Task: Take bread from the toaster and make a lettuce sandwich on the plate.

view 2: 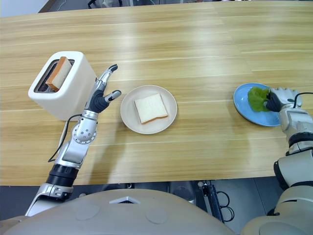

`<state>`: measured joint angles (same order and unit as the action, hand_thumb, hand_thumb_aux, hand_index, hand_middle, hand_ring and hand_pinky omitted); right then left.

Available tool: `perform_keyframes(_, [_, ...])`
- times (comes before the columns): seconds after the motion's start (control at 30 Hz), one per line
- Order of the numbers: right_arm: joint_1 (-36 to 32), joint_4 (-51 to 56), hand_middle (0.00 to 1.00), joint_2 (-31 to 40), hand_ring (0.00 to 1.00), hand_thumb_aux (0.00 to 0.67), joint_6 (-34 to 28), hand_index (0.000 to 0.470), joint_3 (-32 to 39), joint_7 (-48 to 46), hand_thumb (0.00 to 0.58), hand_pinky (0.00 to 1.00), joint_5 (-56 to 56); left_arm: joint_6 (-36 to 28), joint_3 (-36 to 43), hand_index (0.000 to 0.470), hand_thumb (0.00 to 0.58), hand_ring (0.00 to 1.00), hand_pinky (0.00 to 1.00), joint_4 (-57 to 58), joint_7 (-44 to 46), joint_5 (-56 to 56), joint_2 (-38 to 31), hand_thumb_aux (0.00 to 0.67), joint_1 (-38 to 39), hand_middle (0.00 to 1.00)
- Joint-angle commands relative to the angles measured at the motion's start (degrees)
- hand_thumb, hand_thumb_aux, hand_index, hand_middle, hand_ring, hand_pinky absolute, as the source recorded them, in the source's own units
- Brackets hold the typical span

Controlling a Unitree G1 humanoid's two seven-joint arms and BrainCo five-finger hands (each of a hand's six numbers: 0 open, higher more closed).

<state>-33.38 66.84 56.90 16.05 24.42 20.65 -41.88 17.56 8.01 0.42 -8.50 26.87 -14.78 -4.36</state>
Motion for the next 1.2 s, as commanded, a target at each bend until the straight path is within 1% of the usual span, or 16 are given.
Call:
perform_keyframes(0.03, [1.9,-11.0,1.0,2.4,1.0,0.67,0.6,0.46,-2.5,1.2,0.58,1.0,0.5,-0.3,-0.5,0.0,0.0,0.0,0.0,1.3,-0.3,0.2,-0.1,0.0,-0.2,0.0])
perform_keyframes(0.17, [5.9,-27.6,1.0,4.0,1.0,0.67,-2.4,0.46,-6.1,-1.4,0.58,1.0,0.5,-0.4,-0.6,0.0,0.0,0.0,0.0,1.6,-0.9,0.4,0.2,0.0,-0.3,0.0])
perform_keyframes(0.27, [9.4,-41.2,1.0,3.4,1.0,0.67,-5.8,0.46,-8.9,-5.1,0.58,1.0,0.1,-0.2,-0.9,0.0,0.0,0.0,0.0,1.7,-1.3,0.2,0.2,0.0,-0.4,0.0])
perform_keyframes(0.33, [10.0,-49.0,1.0,1.0,1.0,0.67,-7.5,0.46,-9.3,-8.0,0.58,1.0,-0.3,-0.2,-1.3,0.0,0.0,0.0,0.0,2.2,-1.6,-0.1,0.1,0.0,-0.6,0.0])
perform_keyframes(0.4, [9.5,-54.4,1.0,-2.6,1.0,0.67,-8.5,0.46,-8.3,-10.8,0.58,1.0,-1.1,-0.3,-1.9,0.0,0.0,0.0,0.0,2.5,-1.9,-0.5,0.0,0.0,-0.8,0.0])
perform_keyframes(0.5, [8.3,-58.7,1.0,-9.3,1.0,0.67,-8.1,0.46,-5.9,-13.9,0.58,1.0,-1.8,-0.4,-2.6,0.0,0.0,0.0,0.0,2.7,-2.3,-1.1,0.2,0.0,-1.7,0.0])
perform_keyframes(0.6, [6.9,-59.0,1.0,-17.2,1.0,0.67,-7.2,0.46,-2.5,-15.9,0.58,1.0,-2.8,-0.3,-3.4,0.0,0.0,0.0,0.0,3.2,-2.2,-2.4,0.3,0.0,-2.3,0.0])
perform_keyframes(0.7, [5.2,-56.1,1.0,-24.9,1.0,0.67,-5.8,0.46,1.2,-17.5,0.58,1.0,-2.8,-0.4,-3.9,0.0,0.0,0.0,0.0,3.8,-2.4,-3.2,0.6,0.0,-2.5,0.0])
perform_keyframes(0.83, [4.3,-51.3,1.0,-31.5,1.0,0.67,-4.1,0.46,4.2,-18.5,0.58,1.0,-3.0,-0.6,-3.8,0.0,0.0,0.0,0.0,3.9,-2.4,-3.7,1.1,0.0,-2.8,0.0])
perform_keyframes(1.0, [4.1,-42.0,1.0,-35.4,1.0,0.67,-1.6,0.46,7.2,-18.2,0.58,1.0,-3.7,-0.6,-3.5,0.0,0.0,0.0,0.0,3.4,-2.3,-3.6,1.5,0.0,-2.8,0.0])
perform_keyframes(1.2, [4.3,-35.5,1.0,-35.7,1.0,0.67,-0.3,0.46,8.9,-17.1,0.58,1.0,-5.1,-0.8,-3.3,0.0,0.0,0.0,0.0,3.1,-2.1,-3.4,1.9,0.0,-2.9,0.0])
